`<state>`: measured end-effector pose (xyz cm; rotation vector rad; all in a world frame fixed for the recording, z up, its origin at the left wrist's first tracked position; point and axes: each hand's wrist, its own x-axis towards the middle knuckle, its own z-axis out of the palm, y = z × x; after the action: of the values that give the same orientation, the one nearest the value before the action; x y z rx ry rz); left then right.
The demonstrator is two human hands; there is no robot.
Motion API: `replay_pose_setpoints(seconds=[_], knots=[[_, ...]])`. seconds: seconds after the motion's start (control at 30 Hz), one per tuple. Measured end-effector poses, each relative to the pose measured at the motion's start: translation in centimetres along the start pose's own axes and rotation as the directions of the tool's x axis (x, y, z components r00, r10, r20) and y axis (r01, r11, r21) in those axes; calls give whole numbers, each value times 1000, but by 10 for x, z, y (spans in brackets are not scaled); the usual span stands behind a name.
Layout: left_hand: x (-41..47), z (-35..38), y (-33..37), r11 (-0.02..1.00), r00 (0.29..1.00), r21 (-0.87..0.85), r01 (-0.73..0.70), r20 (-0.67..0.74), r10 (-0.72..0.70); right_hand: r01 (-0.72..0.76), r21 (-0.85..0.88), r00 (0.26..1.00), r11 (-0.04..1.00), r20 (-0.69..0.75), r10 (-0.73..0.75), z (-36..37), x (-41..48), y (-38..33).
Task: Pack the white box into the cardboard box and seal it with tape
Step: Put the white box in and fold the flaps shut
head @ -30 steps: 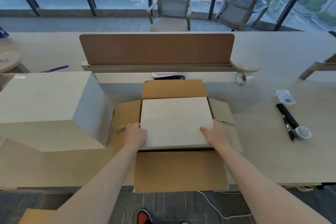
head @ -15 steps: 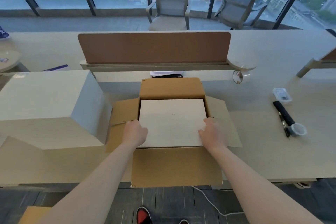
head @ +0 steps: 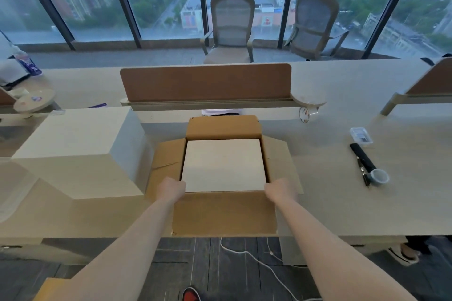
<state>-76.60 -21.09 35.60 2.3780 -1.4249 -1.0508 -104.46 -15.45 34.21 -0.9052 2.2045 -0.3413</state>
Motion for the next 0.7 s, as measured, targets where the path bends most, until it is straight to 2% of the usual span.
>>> replay_pose_setpoints(seconds=[0.17, 0.27, 0.33, 0.43, 0.5, 0.6, 0.7], knots=[[-1, 5, 0, 969, 992, -225, 103, -51, -118, -97, 265, 995, 959, 34, 92, -3, -1, 1], [-3, 7, -2, 927, 965, -324, 187, -115, -235, -149, 500, 986, 853, 14, 164, 1, -4, 9], [-8, 9, -3, 903, 945, -376, 210, -157, -285, -159, 595, 977, 788, -21, 213, 5, 0, 16], [-15, 11, -2, 829, 931, -531, 175, -184, -314, -137, 547, 969, 826, -100, 227, 5, -3, 20], [-21, 14, -1, 814, 931, -568, 125, -216, -294, -77, 509, 972, 857, -151, 178, 5, -8, 21], [-32, 19, -1, 871, 956, -490, 25, -243, -164, 72, 407, 970, 910, -240, 30, 8, -14, 22], [-36, 25, -4, 928, 980, -363, -82, -197, 10, 240, 166, 945, 957, -265, -191, 18, -18, 23]])
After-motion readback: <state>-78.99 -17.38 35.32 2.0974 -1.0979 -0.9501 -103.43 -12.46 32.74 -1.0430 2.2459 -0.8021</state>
